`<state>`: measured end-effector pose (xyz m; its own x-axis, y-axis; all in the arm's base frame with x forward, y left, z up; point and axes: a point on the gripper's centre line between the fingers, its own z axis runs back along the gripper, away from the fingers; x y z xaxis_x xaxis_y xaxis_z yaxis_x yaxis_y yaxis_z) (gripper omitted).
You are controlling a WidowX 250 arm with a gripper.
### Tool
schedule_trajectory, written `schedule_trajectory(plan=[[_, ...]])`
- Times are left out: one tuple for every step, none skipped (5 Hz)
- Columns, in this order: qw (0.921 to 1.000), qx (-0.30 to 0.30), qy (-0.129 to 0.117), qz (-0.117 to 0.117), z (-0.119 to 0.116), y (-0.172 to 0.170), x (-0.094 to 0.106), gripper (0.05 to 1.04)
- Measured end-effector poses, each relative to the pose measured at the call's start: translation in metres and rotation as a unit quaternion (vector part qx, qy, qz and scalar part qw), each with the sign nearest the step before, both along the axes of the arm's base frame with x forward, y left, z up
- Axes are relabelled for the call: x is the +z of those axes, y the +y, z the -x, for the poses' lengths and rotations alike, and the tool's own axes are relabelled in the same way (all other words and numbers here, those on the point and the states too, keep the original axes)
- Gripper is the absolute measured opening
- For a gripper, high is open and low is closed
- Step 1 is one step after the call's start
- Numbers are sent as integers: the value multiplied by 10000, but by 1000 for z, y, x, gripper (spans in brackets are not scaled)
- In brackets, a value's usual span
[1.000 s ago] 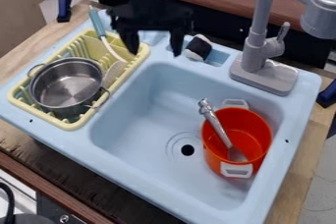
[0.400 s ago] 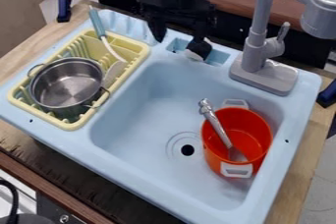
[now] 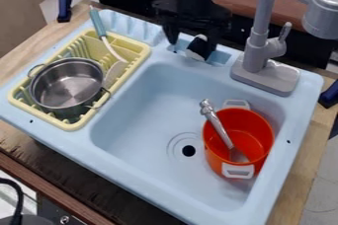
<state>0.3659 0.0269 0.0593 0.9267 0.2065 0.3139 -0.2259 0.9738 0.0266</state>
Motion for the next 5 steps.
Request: schedule_trajectory(plan=[[9999,60,84,48,-3,-3,-10,999],[9993,356,3,-68,-6,0,-13,989],[9980,592,95,-220,-8,5,-18,904],[9966,731,-6,-371,-8,5,-19,646],[9975,659,-8,-238,-3,2,-20,516]])
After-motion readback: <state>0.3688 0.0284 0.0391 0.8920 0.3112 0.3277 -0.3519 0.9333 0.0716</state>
